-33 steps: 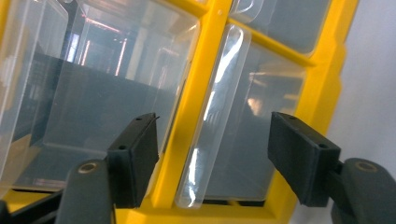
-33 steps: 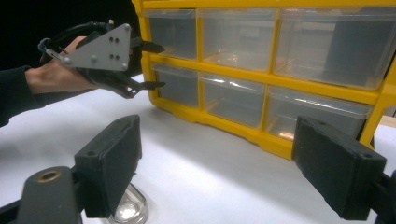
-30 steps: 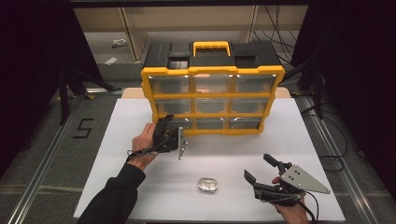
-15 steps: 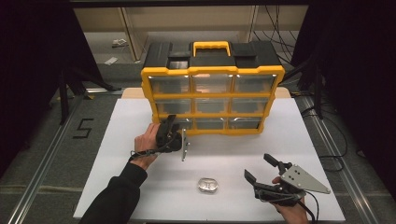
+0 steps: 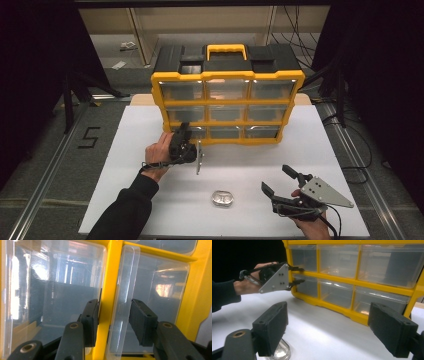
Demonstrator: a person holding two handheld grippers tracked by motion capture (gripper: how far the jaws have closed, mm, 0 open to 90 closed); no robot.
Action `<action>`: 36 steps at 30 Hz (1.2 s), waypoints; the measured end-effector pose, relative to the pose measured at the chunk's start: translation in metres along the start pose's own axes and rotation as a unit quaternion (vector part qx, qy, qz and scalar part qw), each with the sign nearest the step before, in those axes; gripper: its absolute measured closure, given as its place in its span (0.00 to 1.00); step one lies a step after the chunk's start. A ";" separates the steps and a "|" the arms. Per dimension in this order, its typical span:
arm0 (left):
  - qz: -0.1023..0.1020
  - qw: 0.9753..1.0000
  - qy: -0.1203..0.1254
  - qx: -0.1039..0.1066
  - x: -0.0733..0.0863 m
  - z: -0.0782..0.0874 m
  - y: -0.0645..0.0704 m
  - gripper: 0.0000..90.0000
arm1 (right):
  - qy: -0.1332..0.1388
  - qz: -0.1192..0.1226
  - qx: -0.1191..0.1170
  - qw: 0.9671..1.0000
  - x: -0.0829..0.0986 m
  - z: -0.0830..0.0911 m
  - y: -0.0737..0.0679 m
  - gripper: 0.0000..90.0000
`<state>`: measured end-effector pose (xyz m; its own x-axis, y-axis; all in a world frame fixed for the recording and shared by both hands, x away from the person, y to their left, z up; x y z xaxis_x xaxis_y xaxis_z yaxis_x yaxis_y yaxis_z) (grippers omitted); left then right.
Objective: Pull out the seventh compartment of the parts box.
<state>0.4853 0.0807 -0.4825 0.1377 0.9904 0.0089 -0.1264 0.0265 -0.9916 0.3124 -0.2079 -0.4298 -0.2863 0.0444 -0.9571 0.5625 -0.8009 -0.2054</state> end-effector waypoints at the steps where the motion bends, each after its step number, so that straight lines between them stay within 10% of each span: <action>1: -0.010 1.000 -0.003 -0.006 0.000 0.000 0.000 0.65 | -0.001 0.000 0.000 1.000 0.000 0.000 0.000 0.19; 15: -0.036 0.999 -0.003 -0.036 -0.002 0.002 0.004 0.71 | 0.002 -0.001 -0.003 1.000 -0.001 0.001 0.000 0.20; 36: -0.057 0.998 0.005 -0.017 -0.004 0.011 0.007 0.86 | 0.004 -0.002 -0.005 1.000 -0.001 0.001 0.000 0.20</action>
<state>0.4734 0.0787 -0.4880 0.1582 0.9800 0.1210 -0.0751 0.1342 -0.9881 0.3121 -0.2085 -0.4283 -0.2826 0.0511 -0.9579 0.5690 -0.7950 -0.2102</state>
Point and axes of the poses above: each handheld gripper's, and its own axes: z roughly backward along the jaws, x roughly out of its underside, y roughly to its right, the point moved 6 cm from there along -z, roughly forward along the jaws, and after that the axes turned 11 degrees about -z, right-handed, at the moved point
